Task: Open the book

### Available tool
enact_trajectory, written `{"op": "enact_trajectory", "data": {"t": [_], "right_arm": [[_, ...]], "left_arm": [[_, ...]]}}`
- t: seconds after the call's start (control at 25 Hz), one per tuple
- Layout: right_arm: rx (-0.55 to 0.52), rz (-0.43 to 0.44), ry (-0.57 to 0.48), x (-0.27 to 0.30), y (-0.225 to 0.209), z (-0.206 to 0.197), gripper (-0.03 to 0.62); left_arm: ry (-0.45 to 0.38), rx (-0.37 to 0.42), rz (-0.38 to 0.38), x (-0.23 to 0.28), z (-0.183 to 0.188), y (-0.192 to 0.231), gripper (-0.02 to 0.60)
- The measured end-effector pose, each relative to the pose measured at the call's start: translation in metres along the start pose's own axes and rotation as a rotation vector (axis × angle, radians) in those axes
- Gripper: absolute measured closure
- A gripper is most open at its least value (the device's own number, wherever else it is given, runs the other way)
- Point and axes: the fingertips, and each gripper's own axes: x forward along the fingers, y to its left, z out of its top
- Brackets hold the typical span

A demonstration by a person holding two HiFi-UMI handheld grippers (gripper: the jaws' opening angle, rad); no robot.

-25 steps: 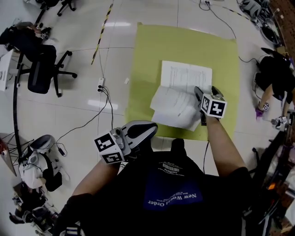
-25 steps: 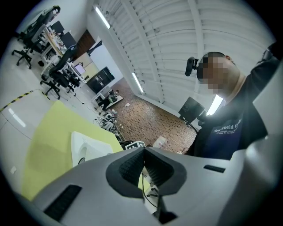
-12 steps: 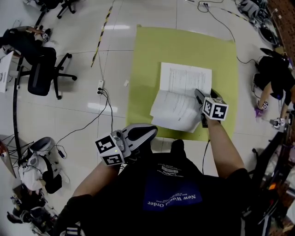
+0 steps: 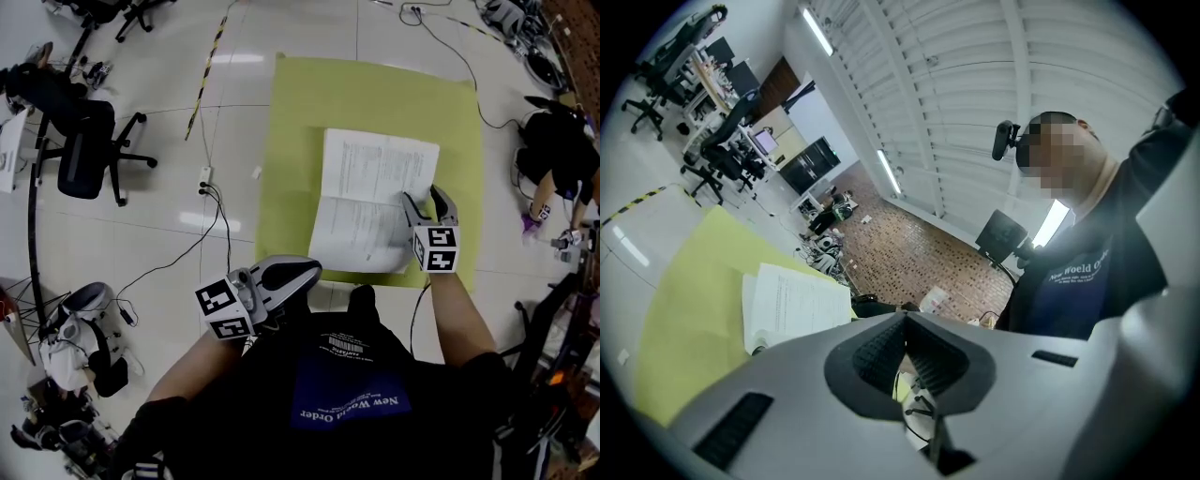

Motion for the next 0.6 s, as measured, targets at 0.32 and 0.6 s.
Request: {"op": "enact_trajectory", "data": {"t": [0.32, 0.6], "right_arm": [[-0.04, 0.183, -0.091, -0.039, 0.003, -0.001, 0.558], [-0.287, 0.43, -0.107, -0.072, 0.058, 0.004, 0.606]], "left_arm": [[0.007, 0.018, -0.017, 0.002, -0.003, -0.006, 0.575], [0.004, 0.032, -0.036, 0.002, -0.002, -0.01, 0.575]]}}
